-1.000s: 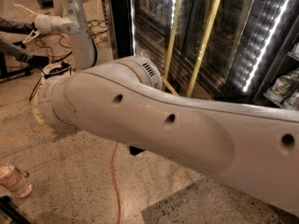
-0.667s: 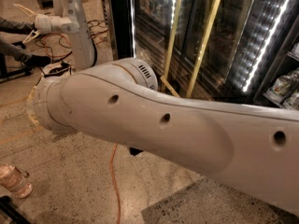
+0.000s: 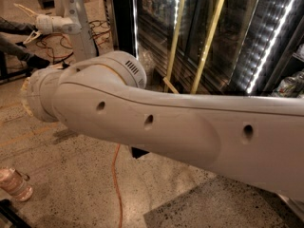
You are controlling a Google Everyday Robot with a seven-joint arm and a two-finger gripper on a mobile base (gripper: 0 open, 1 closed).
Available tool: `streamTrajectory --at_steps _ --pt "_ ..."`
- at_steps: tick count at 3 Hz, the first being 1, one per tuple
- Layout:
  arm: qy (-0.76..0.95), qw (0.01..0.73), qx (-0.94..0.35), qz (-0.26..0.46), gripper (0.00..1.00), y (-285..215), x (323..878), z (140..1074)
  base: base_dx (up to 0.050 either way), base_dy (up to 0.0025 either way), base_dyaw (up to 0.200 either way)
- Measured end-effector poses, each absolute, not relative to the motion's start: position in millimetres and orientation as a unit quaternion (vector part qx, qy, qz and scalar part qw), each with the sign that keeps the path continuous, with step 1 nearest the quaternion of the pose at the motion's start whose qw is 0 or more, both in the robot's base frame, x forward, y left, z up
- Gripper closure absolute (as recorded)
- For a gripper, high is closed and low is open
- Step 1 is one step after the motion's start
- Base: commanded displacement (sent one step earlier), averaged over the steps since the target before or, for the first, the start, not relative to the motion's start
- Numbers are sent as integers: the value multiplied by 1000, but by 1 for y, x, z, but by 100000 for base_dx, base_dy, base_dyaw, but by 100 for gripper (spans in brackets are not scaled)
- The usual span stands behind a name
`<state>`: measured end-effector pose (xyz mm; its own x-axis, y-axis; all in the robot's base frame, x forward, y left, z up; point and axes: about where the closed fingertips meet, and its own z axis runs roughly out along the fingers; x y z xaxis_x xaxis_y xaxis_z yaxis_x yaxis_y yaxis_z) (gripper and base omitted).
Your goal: Close left fridge door
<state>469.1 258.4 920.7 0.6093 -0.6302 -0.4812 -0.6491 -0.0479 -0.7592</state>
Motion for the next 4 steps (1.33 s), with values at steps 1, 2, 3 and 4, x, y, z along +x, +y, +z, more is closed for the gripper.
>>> streamTrajectory --at_steps 1,2,3,4 --pt "429 561 -707 38 100 286 487 927 0 0 0" --pt "447 604 -650 118 100 305 508 928 0 0 0" --pt "476 630 -579 203 100 311 512 917 0 0 0" --pt "468 632 -569 240 100 328 496 921 0 0 0"
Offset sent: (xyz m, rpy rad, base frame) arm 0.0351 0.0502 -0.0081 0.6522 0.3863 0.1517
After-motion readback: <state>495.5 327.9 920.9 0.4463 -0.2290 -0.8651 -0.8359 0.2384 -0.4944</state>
